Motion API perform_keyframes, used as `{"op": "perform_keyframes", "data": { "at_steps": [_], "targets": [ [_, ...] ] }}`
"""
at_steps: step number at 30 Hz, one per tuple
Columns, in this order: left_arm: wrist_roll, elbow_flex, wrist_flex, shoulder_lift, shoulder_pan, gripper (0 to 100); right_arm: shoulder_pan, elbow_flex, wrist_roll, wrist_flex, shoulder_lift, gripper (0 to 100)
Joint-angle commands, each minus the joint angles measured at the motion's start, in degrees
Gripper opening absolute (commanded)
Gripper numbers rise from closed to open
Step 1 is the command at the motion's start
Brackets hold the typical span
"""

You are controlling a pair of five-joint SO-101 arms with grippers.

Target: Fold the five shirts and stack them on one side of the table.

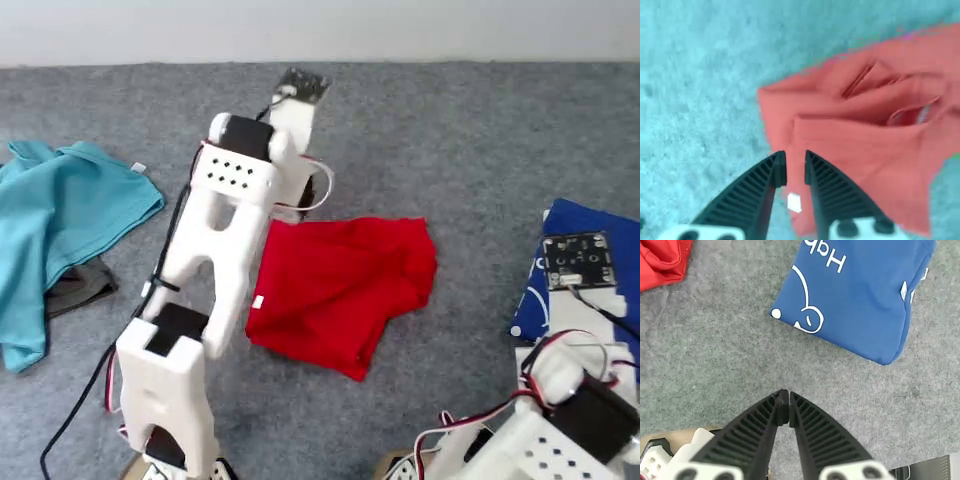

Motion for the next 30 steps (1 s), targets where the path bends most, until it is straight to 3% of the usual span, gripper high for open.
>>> {"op": "perform_keyframes", "data": {
  "at_steps": [1,10,22,30],
  "targets": [
    [-2.81,1.71,-0.7,0.62,-2.02,7,0.57,-0.18,0.0,2.24,-0.22,1.5],
    [-3.08,2.07,-5.71,12.84,-3.25,7,0.66,-0.18,0.0,2.24,-0.22,1.5],
    [-2.99,3.3,1.23,9.49,10.99,7,0.66,-0.18,0.0,2.24,-0.22,1.4],
    [-2.99,15.96,1.23,-1.67,21.8,7,0.66,-0.18,0.0,2.24,-0.22,1.4]
  ]
}}
